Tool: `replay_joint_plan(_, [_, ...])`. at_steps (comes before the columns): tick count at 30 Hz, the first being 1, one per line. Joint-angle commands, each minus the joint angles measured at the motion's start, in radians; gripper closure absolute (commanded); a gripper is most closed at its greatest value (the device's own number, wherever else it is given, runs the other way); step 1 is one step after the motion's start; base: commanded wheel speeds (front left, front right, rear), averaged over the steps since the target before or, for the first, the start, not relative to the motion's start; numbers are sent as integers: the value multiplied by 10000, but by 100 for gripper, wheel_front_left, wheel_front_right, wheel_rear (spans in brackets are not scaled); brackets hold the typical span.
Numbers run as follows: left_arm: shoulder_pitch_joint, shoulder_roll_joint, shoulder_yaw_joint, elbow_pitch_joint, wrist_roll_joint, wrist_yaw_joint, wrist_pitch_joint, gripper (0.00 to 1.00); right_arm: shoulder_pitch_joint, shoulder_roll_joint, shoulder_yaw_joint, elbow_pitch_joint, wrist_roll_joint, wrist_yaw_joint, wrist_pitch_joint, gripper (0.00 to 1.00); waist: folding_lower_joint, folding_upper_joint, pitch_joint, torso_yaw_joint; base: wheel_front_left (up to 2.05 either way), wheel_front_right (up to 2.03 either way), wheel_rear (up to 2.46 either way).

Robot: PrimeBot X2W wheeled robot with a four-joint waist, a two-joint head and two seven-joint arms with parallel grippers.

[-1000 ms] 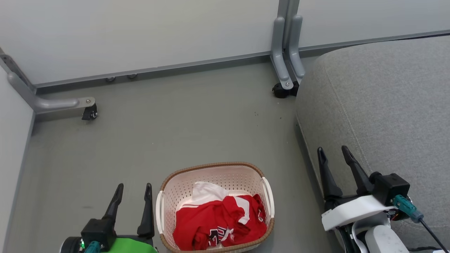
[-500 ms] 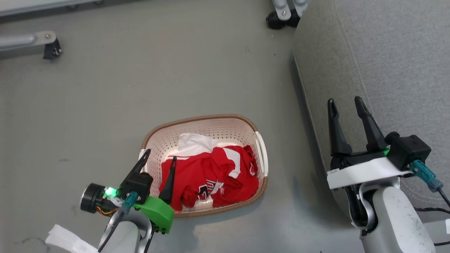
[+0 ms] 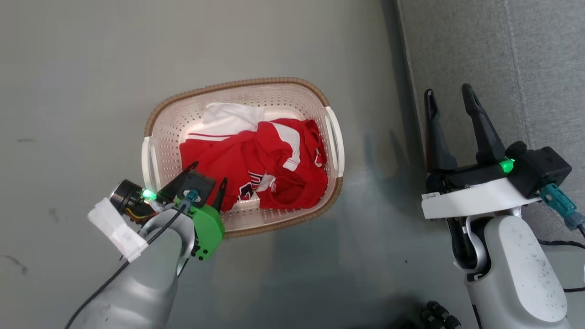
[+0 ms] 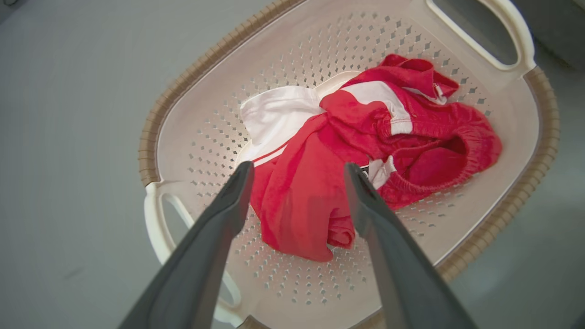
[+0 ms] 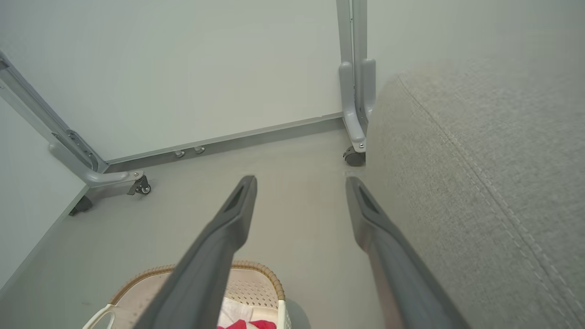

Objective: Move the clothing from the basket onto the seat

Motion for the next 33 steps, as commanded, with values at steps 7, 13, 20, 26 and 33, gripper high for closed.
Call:
replay_joint_plan(7, [-1879, -201, -1388, 1574, 298, -62, 88, 0, -410, -8, 181, -96, 166, 1, -31, 0, -2, -1, 2049, -77, 0, 0, 0])
replay_joint_plan(13, [-2664, -170, -2338, 2082, 218, -66, 661, 0, -661, -8, 553, -109, 382, 1, -31, 0, -2, -1, 2595, -342, 0, 0, 0])
replay_joint_plan(20, [-3134, 412, -2887, 2242, 339, -65, 1710, 0, -812, -8, 803, -173, 738, 1, -31, 0, -2, -1, 3056, -814, 0, 0, 0])
replay_joint_plan(26, [-3264, 735, -2969, 2271, 222, -66, 2272, 0, -897, -2, 1044, -252, 1101, 1, -31, 0, -2, -1, 3417, -1244, 0, 0, 0])
replay_joint_plan(33, [-3625, 1021, -3121, 2278, 183, -59, 3019, 0, -1065, -4, 1435, -351, 1342, 1, -31, 0, -2, -1, 3942, -1640, 0, 0, 0])
